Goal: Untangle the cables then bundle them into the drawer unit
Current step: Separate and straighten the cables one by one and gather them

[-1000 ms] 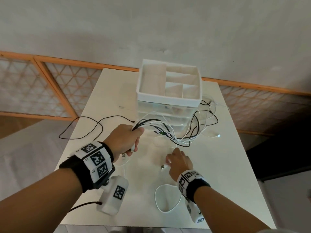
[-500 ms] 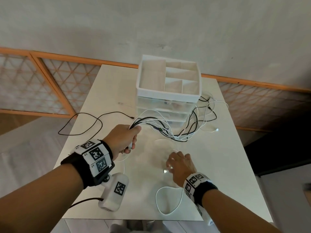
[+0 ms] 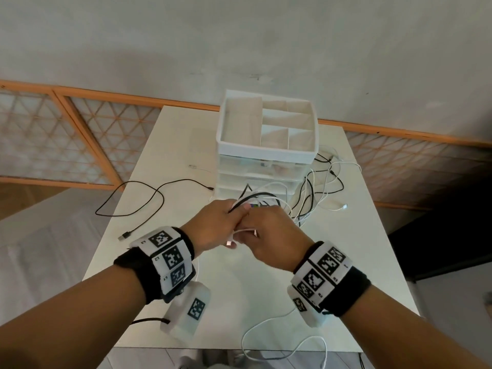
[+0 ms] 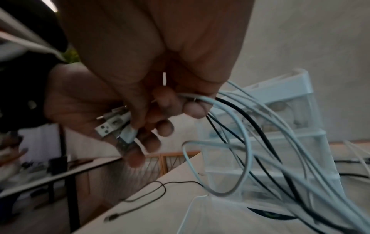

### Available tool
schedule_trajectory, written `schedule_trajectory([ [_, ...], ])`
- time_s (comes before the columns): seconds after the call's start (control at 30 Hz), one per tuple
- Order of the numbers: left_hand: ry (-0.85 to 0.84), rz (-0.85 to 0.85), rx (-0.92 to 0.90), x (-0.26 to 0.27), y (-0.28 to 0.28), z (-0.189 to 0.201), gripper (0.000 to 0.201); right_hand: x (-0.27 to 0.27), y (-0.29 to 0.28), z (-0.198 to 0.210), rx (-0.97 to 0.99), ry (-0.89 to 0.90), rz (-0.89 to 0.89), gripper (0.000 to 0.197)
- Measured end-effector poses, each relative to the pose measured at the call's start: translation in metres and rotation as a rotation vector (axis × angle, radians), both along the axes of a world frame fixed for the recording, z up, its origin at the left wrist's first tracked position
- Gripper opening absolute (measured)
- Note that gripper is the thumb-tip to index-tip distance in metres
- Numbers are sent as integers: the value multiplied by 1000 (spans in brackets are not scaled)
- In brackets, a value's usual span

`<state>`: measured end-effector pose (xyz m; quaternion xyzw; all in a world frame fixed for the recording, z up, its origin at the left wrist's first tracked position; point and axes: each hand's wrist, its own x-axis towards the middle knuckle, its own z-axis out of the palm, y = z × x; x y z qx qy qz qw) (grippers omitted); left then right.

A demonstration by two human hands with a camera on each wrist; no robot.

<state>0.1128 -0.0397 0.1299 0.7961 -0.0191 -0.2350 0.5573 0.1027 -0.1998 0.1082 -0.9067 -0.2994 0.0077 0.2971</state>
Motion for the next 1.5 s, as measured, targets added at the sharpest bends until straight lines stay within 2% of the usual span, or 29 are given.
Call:
schedule_trajectory([
  [0.07, 57, -8, -68, 0, -2, 4, 37, 4, -4, 10, 102, 13, -145, 13],
  [0.23, 79, -81, -19, 5, 11, 20, 35, 19, -61, 9, 161, 187, -465, 27],
  [0.37, 50, -31, -143, 15, 24, 46, 31, 12, -108, -24, -304, 404, -548, 37],
  [0.43, 24, 33, -139, 20, 23, 49, 30, 8, -120, -34, -386, 501, -594, 41],
  [0.63, 19, 293, -252, 27, 13, 42, 30, 22, -140, -28, -492, 390, -743, 18],
  [0.8, 12, 483, -322, 35, 28, 34, 27, 13, -159, -41, -650, 471, -601, 29],
  [0.87, 16, 474, -255, 34, 34, 29, 30, 15, -167, -37, -653, 463, -650, 30],
  [0.93, 38, 404, -157, 31, 36, 21, 33, 28, -176, -20, -683, 343, -767, 40],
  [1.0, 80, 303, -82, 29, 36, 12, 32, 48, -183, 12, -628, 228, -880, 49],
  [1.07, 129, 255, -23, 27, 35, 4, 27, 65, -186, 49, -508, 122, -960, 43],
  [1.17, 150, 327, -1, 27, 35, -3, 27, 74, -178, 95, -387, -55, -1005, 32],
  [1.23, 142, 398, -10, 28, 38, -3, 27, 76, -174, 111, -333, -85, -1036, 40],
  [1.3, 132, 412, -14, 28, 42, -3, 25, 77, -173, 115, -293, -28, -1066, 51],
  [1.37, 138, 369, -10, 27, 43, -2, 26, 82, -178, 102, -186, 26, -1081, 53],
  [1.5, 172, 260, 22, 27, 36, -2, 30, 94, -181, 85, 150, 107, -1122, 36],
])
